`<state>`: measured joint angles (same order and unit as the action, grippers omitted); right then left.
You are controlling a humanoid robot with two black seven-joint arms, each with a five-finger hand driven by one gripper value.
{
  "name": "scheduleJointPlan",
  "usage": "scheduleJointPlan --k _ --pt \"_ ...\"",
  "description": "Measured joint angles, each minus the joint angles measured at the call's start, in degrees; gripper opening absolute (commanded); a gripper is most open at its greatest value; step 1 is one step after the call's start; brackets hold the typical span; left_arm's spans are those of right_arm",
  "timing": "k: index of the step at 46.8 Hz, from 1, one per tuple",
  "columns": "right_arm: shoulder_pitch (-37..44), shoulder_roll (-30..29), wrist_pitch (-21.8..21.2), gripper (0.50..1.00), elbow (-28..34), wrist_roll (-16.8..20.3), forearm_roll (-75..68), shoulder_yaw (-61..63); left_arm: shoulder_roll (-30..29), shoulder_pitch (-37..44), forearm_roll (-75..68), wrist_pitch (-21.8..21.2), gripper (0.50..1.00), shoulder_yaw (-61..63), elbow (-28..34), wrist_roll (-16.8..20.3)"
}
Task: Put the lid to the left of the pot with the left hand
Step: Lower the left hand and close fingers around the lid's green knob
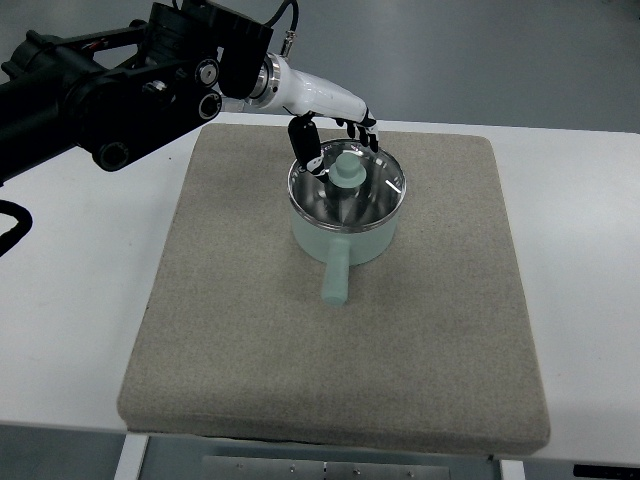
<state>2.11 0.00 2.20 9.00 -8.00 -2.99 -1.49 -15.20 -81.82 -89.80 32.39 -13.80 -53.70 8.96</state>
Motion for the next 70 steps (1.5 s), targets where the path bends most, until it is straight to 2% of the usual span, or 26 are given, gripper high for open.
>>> scheduleJointPlan --k 10,12,19,24,33,36,47,56,70 --pt "0.00 0.00 0.00 0.924 -0.02 0.00 0.00 0.00 0.00 -0.01 -0.84 -0.04 0.814 0.00 0.00 0.00" --pt "0.00 0.00 0.00 0.924 -0.03 0.00 0.00 0.00 0.06 0.00 -0.88 -0.04 0.791 0.00 0.00 0.00" --pt "-0.01 0.00 0.00 0.924 -0.03 0.00 0.00 0.00 0.97 0.15 -1.14 -0.57 0.786 0.00 0.04 0.01" --pt "-0.01 0.00 0.00 0.924 -0.02 0.00 0.00 0.00 1.06 0.16 -2.20 -0.74 0.750 0.00 0.09 0.00" --pt "0.00 0.00 0.00 0.924 -0.02 0.00 0.00 0.00 1.14 0.26 -2.56 -0.74 0.739 0.00 0.10 0.00" --pt "0.00 0.00 0.00 0.924 -0.03 0.00 0.00 0.00 1.15 0.26 -2.57 -0.74 0.703 0.00 0.10 0.00" --pt "0.00 0.00 0.00 0.924 -0.02 0.00 0.00 0.00 1.14 0.33 -4.08 -0.74 0.660 0.00 0.10 0.00" --pt "0.00 0.00 0.00 0.924 -0.02 0.00 0.00 0.00 1.17 0.34 -4.41 -0.74 0.600 0.00 0.09 0.00" --pt "0.00 0.00 0.00 0.924 -0.03 0.00 0.00 0.00 1.33 0.46 -4.40 -1.26 0.604 0.00 -0.07 0.00"
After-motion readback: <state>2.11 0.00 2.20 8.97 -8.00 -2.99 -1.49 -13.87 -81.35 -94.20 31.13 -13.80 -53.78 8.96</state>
